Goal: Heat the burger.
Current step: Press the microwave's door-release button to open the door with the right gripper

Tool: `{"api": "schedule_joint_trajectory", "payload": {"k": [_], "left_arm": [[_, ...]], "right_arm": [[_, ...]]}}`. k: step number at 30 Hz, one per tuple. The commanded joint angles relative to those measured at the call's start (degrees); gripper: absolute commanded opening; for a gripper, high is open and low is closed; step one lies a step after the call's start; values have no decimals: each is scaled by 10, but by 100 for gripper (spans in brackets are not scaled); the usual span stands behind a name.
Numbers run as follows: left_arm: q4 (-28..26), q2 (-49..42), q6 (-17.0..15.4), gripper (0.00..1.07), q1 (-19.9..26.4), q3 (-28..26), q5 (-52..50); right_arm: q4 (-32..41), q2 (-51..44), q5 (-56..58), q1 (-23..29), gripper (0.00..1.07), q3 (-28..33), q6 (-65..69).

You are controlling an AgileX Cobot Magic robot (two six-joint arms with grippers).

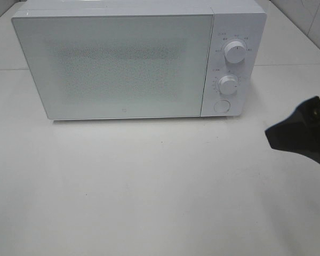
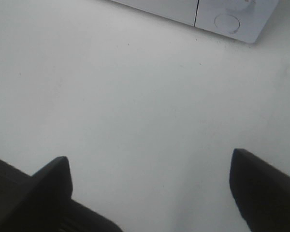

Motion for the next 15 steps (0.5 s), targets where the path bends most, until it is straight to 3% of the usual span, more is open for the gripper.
{"api": "schedule_joint_trajectory", "payload": {"k": [1, 15], "left_arm": [[-2, -12, -2, 101, -4, 0, -7], [-2, -12, -2, 101, -4, 0, -7]], "right_arm": [[-16, -33, 49, -4, 82, -4, -5], [-41, -209, 198, -4, 78, -1, 3]]}}
